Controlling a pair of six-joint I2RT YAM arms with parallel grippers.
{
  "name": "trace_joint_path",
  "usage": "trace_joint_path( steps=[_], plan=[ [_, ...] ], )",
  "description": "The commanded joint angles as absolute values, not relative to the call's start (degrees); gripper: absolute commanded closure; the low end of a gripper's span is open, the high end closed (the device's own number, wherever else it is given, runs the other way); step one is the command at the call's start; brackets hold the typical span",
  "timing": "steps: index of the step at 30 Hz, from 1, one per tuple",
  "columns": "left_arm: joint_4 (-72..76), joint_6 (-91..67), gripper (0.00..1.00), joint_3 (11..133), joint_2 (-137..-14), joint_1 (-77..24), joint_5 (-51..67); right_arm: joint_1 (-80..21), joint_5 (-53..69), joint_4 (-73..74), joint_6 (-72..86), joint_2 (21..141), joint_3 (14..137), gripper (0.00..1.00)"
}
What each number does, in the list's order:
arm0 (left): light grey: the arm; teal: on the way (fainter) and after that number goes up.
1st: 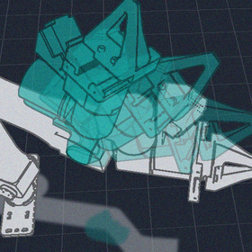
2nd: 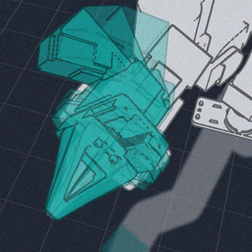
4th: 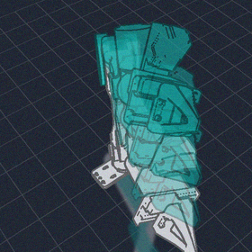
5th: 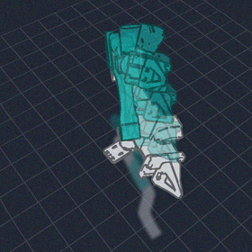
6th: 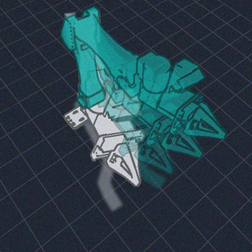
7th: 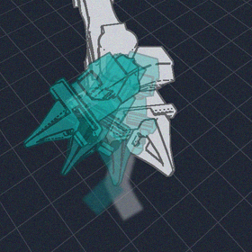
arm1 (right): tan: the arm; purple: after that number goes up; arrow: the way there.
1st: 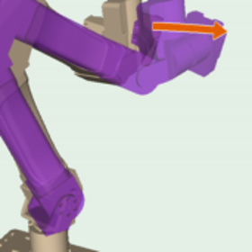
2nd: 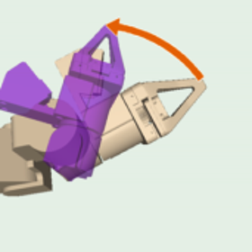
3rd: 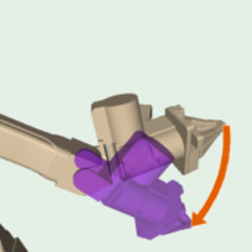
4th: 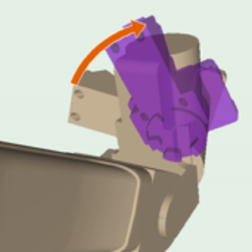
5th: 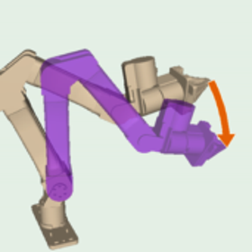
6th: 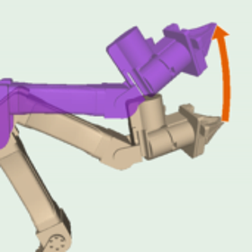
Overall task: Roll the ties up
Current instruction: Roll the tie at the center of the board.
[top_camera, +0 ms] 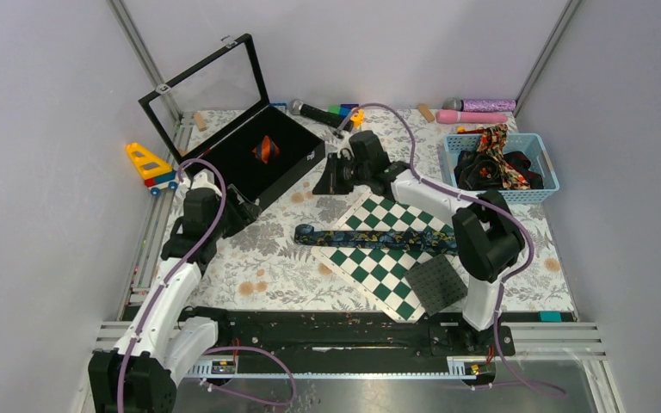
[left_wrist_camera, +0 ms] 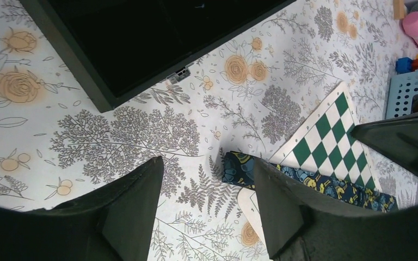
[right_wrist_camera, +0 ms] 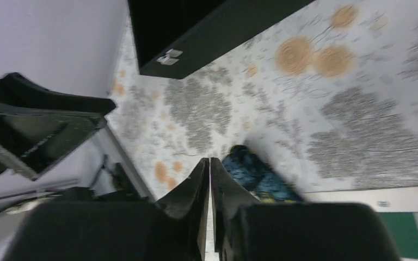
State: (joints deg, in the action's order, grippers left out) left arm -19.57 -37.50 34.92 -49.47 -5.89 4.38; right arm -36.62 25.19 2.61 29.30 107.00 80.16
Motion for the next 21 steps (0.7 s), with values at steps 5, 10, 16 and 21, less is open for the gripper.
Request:
trace_joint_path(
  steps=[5,10,16,21],
  plan=[
    [-15.3,-36.92,0.4,36.27,-50.54,-5.54,8.16,-40.15,30.9,-31.95,61.54,109.88,67.22,0.98],
    [-15.44,-37.03,0.42,35.98,-51.12,-5.54,8.15,-42.84,27.84,-37.87,67.03,113.23,65.13,1.0],
    [-15.5,-37.19,0.43,35.79,-51.33,-5.48,8.09,-43.95,24.24,-37.55,69.05,114.56,62.01,1.0],
    [-15.15,-37.62,0.43,35.4,-51.74,-5.49,8.19,-44.01,23.99,-36.91,68.71,115.21,60.62,1.0]
  ],
)
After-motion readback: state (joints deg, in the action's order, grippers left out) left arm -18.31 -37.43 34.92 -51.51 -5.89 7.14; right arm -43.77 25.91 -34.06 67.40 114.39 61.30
